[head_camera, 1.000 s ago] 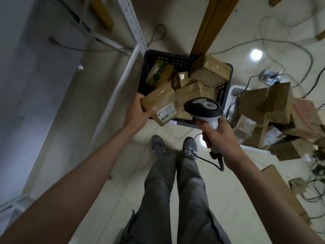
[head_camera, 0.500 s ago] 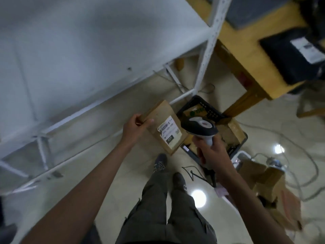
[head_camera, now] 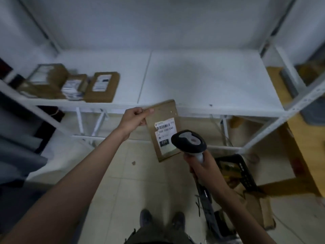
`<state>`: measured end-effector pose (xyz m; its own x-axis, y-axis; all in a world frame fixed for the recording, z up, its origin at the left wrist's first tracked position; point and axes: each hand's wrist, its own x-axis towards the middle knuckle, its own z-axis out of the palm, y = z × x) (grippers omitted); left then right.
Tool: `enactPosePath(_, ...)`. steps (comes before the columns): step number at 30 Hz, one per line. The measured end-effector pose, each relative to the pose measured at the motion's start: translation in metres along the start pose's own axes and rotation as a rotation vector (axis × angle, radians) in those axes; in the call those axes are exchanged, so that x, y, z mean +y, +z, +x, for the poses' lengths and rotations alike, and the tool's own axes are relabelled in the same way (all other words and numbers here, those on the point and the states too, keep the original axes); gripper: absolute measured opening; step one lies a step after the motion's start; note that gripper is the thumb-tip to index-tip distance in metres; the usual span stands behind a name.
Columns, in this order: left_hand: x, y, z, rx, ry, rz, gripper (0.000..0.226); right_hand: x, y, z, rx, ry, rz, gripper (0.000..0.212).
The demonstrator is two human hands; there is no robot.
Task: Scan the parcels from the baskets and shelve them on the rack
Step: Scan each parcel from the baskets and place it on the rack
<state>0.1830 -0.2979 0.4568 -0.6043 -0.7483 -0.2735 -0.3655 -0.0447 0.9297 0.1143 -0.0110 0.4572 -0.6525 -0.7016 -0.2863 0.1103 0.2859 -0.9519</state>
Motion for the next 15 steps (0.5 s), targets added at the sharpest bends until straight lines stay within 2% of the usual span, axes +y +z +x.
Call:
enactPosePath(7, 0.01, -0.061, -0.018, 0.146, 0.003, -0.066, 0.04, -0.03, 0.031, -0.006, -0.144, -0.123, -0.106, 0.013)
enactPosePath(15, 0.015, -0.084, -0.019, 0.213, 0.027, -0.108, 0.035, -0.048, 0.045, -0.001, -0.191, -0.163, -0.102, 0.01)
